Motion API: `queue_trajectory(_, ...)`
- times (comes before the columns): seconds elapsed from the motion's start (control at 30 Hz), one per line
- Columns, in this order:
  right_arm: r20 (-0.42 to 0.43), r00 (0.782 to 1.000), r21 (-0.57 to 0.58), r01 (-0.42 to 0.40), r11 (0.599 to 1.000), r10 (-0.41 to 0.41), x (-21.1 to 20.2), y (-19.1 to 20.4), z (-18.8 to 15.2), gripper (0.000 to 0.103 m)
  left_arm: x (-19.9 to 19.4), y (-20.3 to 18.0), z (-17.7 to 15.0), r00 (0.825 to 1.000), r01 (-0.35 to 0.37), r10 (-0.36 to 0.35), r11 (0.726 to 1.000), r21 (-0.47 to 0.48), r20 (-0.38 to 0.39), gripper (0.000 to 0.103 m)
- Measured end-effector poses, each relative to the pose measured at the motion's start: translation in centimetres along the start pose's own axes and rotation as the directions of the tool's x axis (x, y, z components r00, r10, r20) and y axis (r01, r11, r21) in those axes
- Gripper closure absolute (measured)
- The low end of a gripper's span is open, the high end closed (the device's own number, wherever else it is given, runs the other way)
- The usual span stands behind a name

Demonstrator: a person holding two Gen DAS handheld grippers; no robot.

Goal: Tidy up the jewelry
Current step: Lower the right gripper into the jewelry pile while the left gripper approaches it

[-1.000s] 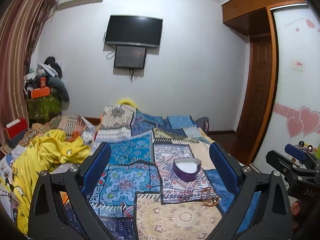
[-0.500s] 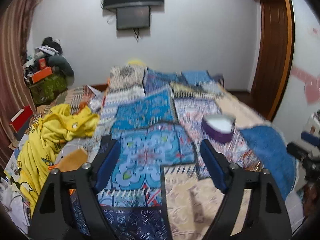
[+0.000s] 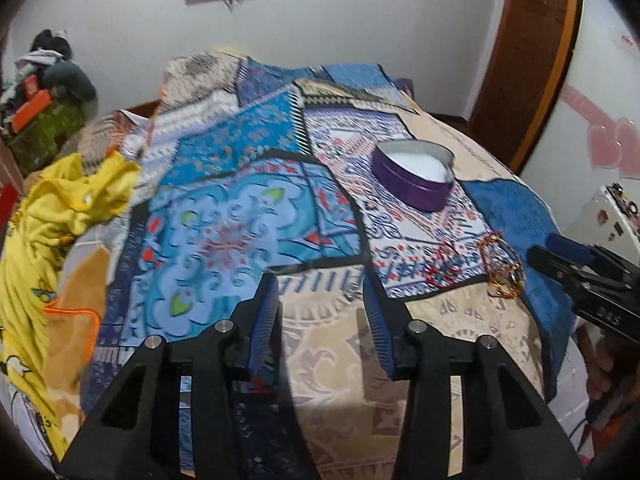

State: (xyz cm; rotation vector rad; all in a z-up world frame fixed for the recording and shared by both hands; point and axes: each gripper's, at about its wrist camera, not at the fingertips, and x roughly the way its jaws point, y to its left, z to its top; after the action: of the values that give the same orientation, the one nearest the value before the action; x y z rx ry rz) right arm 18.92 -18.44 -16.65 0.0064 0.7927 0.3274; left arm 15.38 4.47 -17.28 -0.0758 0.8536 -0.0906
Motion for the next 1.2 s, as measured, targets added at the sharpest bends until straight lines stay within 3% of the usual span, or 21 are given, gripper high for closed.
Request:
queue_trajectory(0.17,-0.027,0.999,-0.013,-0.036,0.999,0.036,0.3,0.3,-0.2,0.058,0.8,-0.7,-0.1,0.997,0.059,-0.059,0.998,0.008,-0.047,0.062)
queue_trajectory(0.27,-0.044,0.997,-0.016,-0.071,0.997,0.070,0.4,0.5,-0.4,0.064,1.1,-0.8,-0.2,0.993,0.092,-0.092,0.996,0.007,-0.069,0.071)
queue_trajectory(0.4,-0.063,0.993,-0.024,-0.098,0.995,0.096,0.8,1.1,-0.4,0.073,1.6,-1.0,-0.2,0.992,0.099,-0.098,0.995,0.003,-0.081,0.075)
queue_trajectory(0.6,-0.074,0.991,-0.029,-0.113,0.993,0.111,1.6,1.5,-0.3,0.075,2.0,-0.5,0.1,0.990,0.111,-0.114,0.993,-0.034,-0.087,0.075)
queue_trajectory(1.0,-0.104,0.993,-0.076,-0.068,0.995,0.060,3.1,2.1,-0.4,0.075,3.1,-0.2,0.4,0.985,0.135,-0.143,0.988,-0.080,-0.099,0.075)
queue_trajectory(1.17,-0.102,0.992,-0.071,-0.082,0.994,0.074,3.0,1.9,-0.4,0.086,3.3,0.0,0.4,0.984,0.143,-0.151,0.986,-0.090,-0.094,0.077)
queue_trajectory(1.2,-0.101,0.992,-0.068,-0.082,0.994,0.075,3.0,1.8,-0.4,0.089,3.3,0.0,0.3,0.985,0.142,-0.150,0.986,-0.089,-0.091,0.082)
